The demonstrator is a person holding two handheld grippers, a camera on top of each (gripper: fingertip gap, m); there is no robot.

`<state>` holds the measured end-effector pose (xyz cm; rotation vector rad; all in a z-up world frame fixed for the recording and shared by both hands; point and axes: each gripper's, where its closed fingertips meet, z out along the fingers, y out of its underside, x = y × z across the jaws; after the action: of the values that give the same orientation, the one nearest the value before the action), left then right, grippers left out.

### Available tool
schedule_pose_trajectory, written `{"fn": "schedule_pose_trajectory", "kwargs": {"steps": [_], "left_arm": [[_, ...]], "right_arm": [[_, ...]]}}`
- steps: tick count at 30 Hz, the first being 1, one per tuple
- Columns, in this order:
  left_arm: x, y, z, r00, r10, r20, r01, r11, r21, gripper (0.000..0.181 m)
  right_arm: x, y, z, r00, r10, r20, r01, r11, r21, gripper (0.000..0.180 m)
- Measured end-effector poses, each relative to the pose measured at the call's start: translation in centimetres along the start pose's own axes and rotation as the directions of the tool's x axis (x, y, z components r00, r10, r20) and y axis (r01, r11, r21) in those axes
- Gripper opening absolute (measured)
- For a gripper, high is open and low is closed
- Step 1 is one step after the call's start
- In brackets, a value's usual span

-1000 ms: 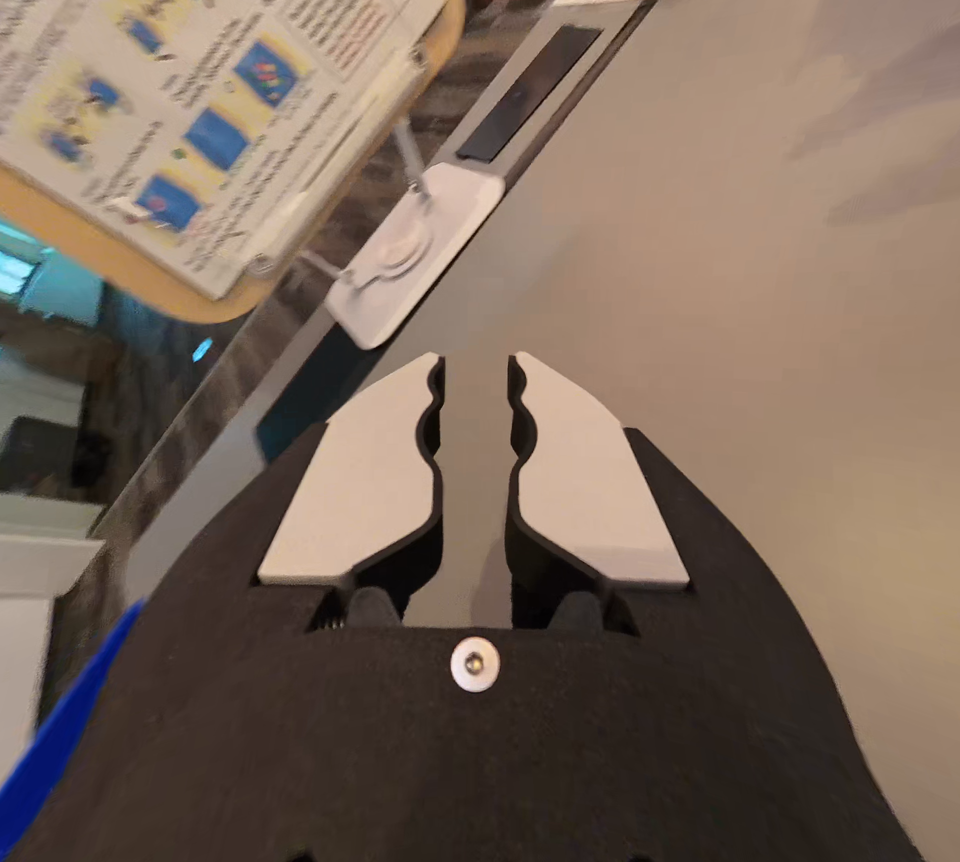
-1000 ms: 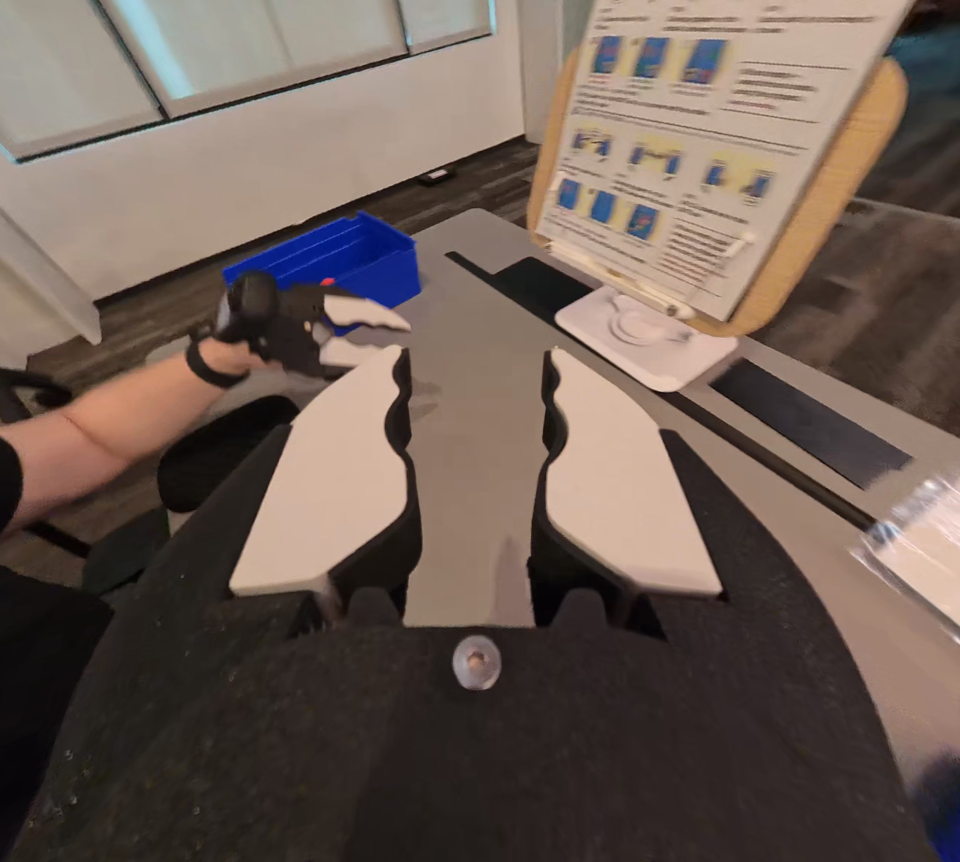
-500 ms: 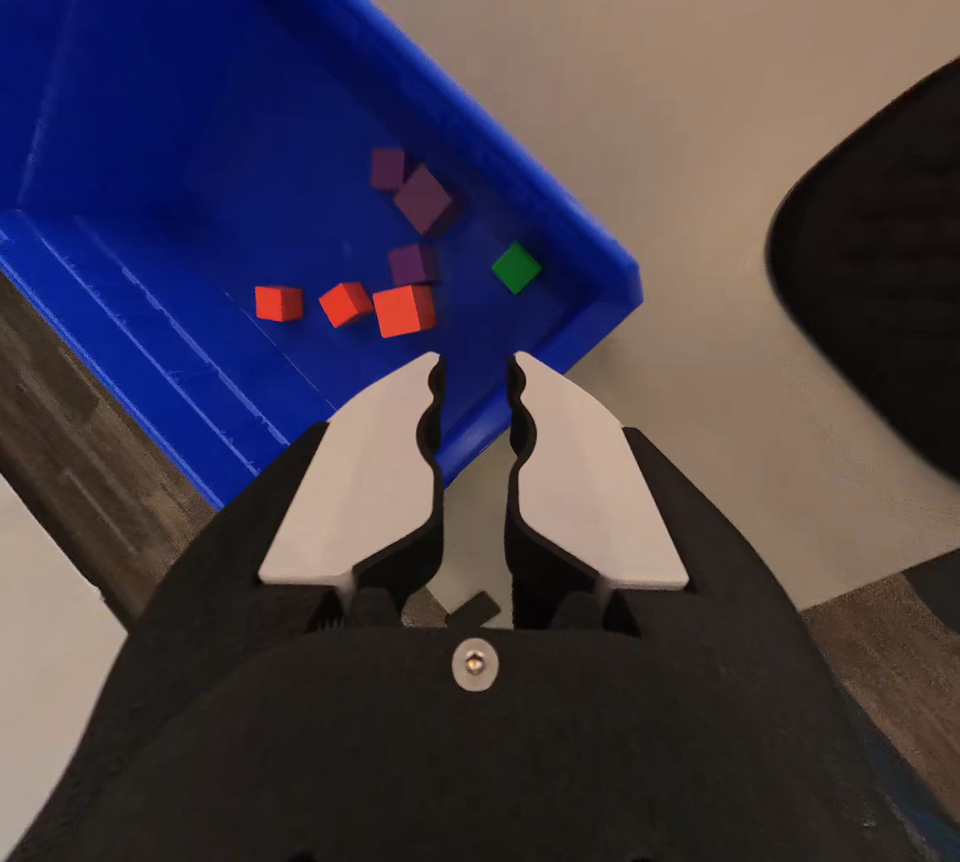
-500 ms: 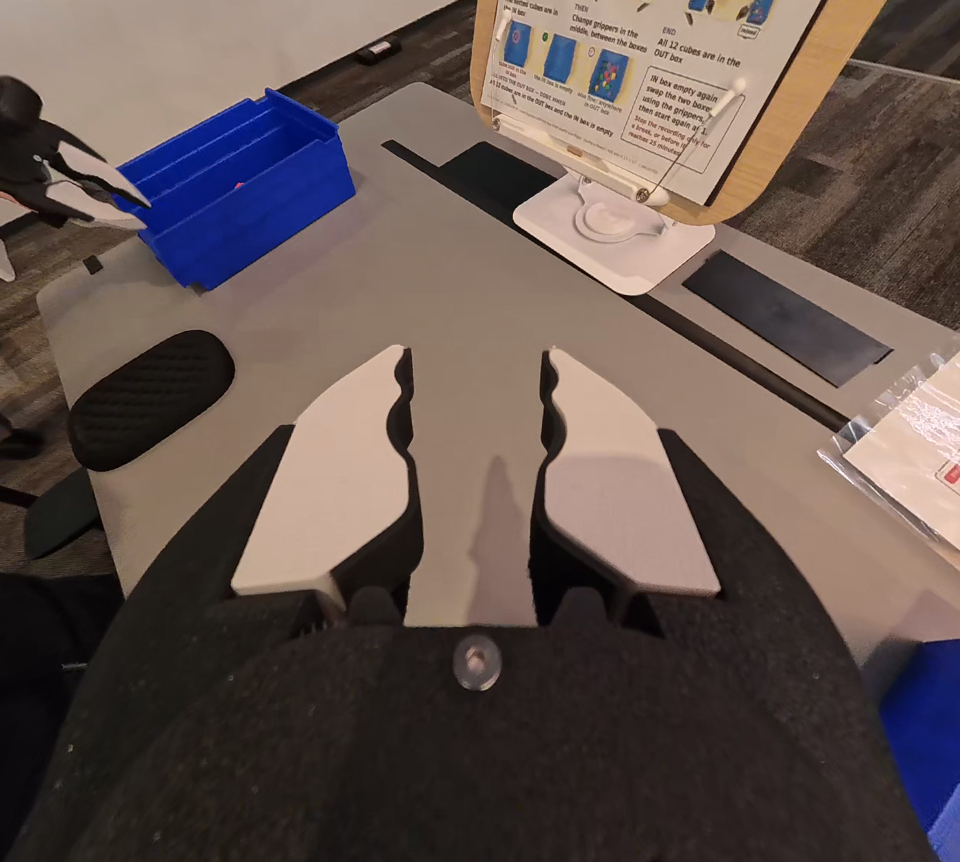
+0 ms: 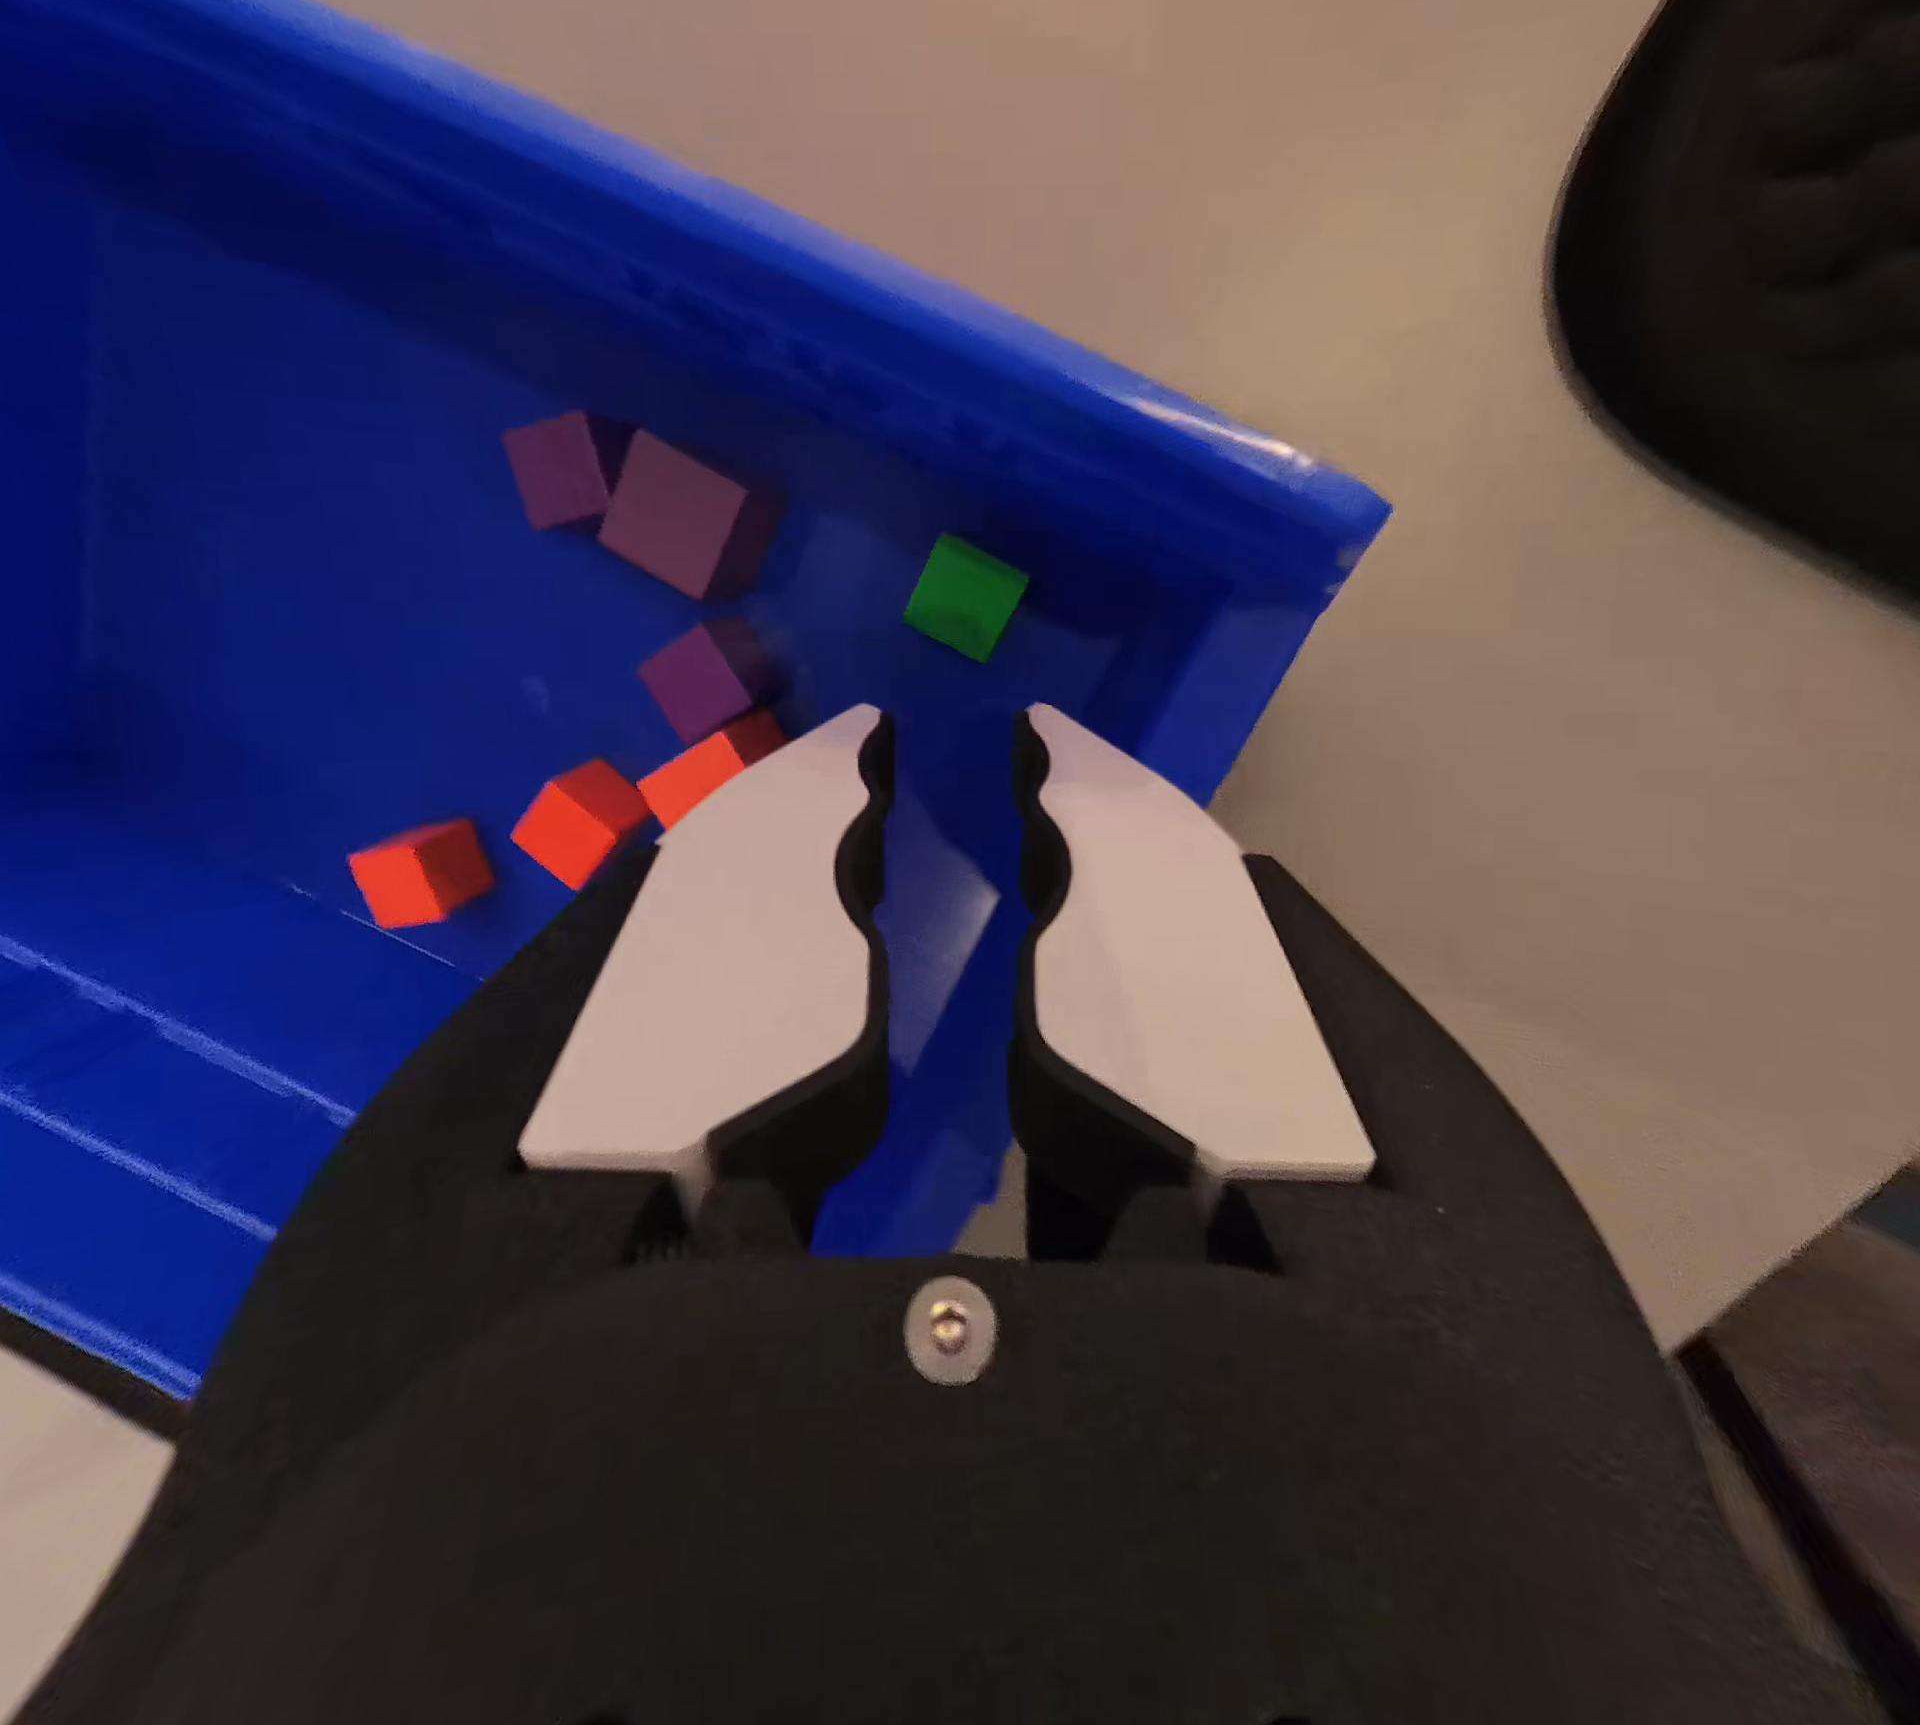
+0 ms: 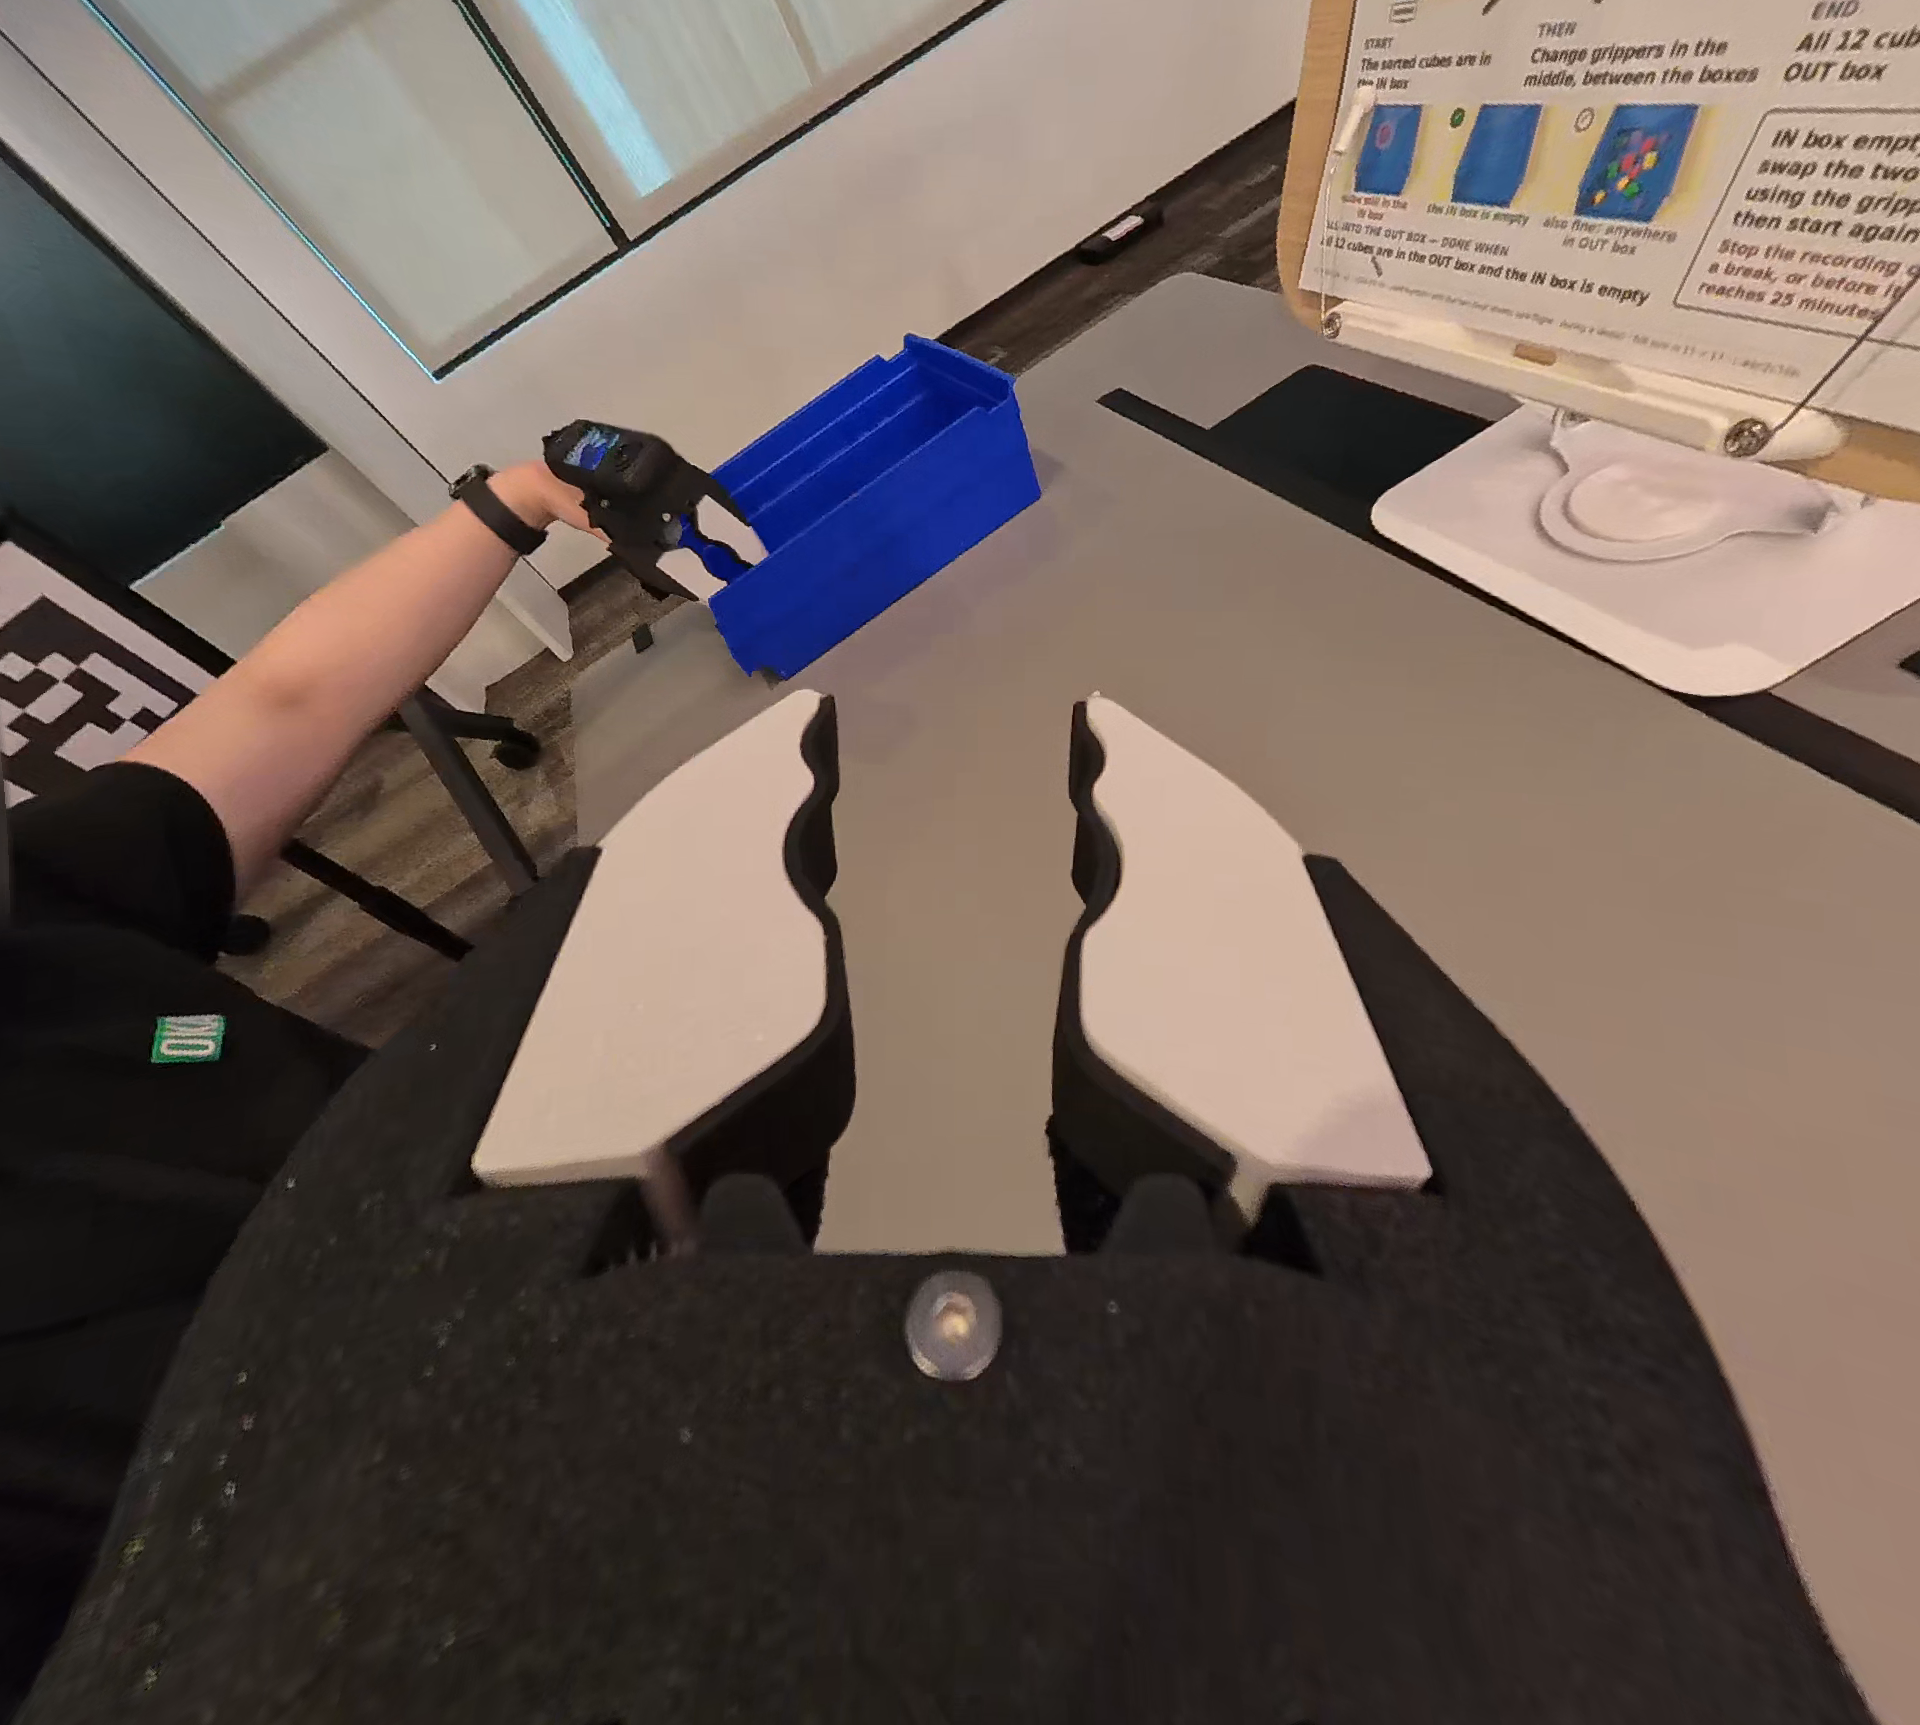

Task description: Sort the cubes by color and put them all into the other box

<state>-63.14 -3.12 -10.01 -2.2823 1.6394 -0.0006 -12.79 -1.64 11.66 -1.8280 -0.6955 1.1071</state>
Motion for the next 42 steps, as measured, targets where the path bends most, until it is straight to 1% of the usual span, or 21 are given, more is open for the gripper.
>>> {"fn": "schedule_pose_trajectory", "kwargs": {"steps": [6, 10, 13, 16, 19, 21, 22, 26, 28, 30, 32, 34, 37, 39, 40, 42], "left_arm": [[-0.1, -1.6, 1.2, 0.988, 0.154, -0.003, -0.154, 0.988, 0.001, 0.027], [0.3, -1.5, 1.9, 0.981, 0.186, -0.057, -0.188, 0.982, -0.027, 0.027], [0.4, -1.9, 2.2, 0.973, 0.22, -0.064, -0.222, 0.975, -0.021, 0.029], [0.5, -1.8, 2.7, 0.963, 0.262, -0.062, -0.265, 0.963, -0.054, 0.029], [0.2, -1.2, 3.3, 0.961, 0.27, -0.057, -0.275, 0.956, -0.102, 0.027], [0.0, -0.7, 3.7, 0.959, 0.279, -0.049, -0.283, 0.95, -0.134, 0.022], [-0.2, -0.6, 3.9, 0.96, 0.277, -0.043, -0.28, 0.95, -0.135, 0.023], [-0.4, -0.6, 3.0, 0.977, 0.205, -0.057, -0.211, 0.969, -0.133, 0.021], [-1.4, -1.3, 1.3, 0.986, 0.166, 0.013, -0.165, 0.985, -0.06, 0.022], [-2.6, -2.7, -1.4, 0.987, 0.114, 0.114, -0.123, 0.99, 0.074, 0.021], [-3.2, -4.8, -4.9, 0.976, 0.047, 0.214, -0.1, 0.966, 0.24, 0.021], [-2.9, -7.8, -8.7, 0.954, -0.012, 0.3, -0.121, 0.898, 0.422, 0.021], [-0.2, -12.8, -13.2, 0.932, -0.074, 0.355, -0.188, 0.739, 0.647, 0.021], [2.1, -16.1, -14.9, 0.913, -0.107, 0.394, -0.24, 0.639, 0.731, 0.021], [3.5, -17.7, -15.2, 0.902, -0.104, 0.418, -0.279, 0.599, 0.751, 0.021], [5.9, -20.6, -15.1, 0.865, -0.095, 0.492, -0.367, 0.549, 0.751, 0.021]], "right_arm": [[-0.2, -0.1, -0.4, 1.0, 0.011, 0.008, -0.011, 1.0, 0.019, 0.04], [0.0, -0.2, -0.9, 1.0, 0.023, -0.001, -0.023, 0.999, 0.034, 0.037], [0.3, 0.0, -1.1, 1.0, 0.026, -0.006, -0.026, 0.999, 0.028, 0.037], [0.4, 0.1, -0.9, 1.0, 0.03, -0.006, -0.03, 0.999, 0.021, 0.037], [0.5, 0.4, -0.6, 1.0, 0.027, -0.007, -0.027, 1.0, 0.0, 0.037], [0.5, 0.6, -0.4, 1.0, 0.024, -0.007, -0.024, 1.0, -0.011, 0.037], [0.4, 0.6, -0.3, 1.0, 0.023, -0.005, -0.023, 1.0, -0.016, 0.037], [0.3, 0.8, -0.2, 1.0, 0.016, -0.004, -0.016, 0.999, -0.029, 0.037], [0.2, 0.5, -0.2, 1.0, 0.012, -0.002, -0.012, 1.0, -0.017, 0.037], [-0.2, 0.0, 0.0, 1.0, 0.007, 0.006, -0.007, 1.0, 0.005, 0.037], [-0.8, -0.6, 0.5, 1.0, -0.006, 0.013, 0.006, 1.0, 0.03, 0.036], [-1.8, -1.3, 1.6, 0.999, -0.042, 0.026, 0.041, 0.998, 0.052, 0.036], [-4.1, -1.3, 4.7, 0.987, -0.154, 0.05, 0.152, 0.988, 0.026, 0.037], [-6.5, -0.5, 7.6, 0.976, -0.183, 0.119, 0.184, 0.983, 0.0, 0.04], [-8.1, -0.2, 9.3, 0.969, -0.155, 0.191, 0.159, 0.987, -0.004, 0.043], [-10.8, 1.2, 12.4, 0.942, -0.054, 0.33, 0.076, 0.996, -0.053, 0.047]]}}
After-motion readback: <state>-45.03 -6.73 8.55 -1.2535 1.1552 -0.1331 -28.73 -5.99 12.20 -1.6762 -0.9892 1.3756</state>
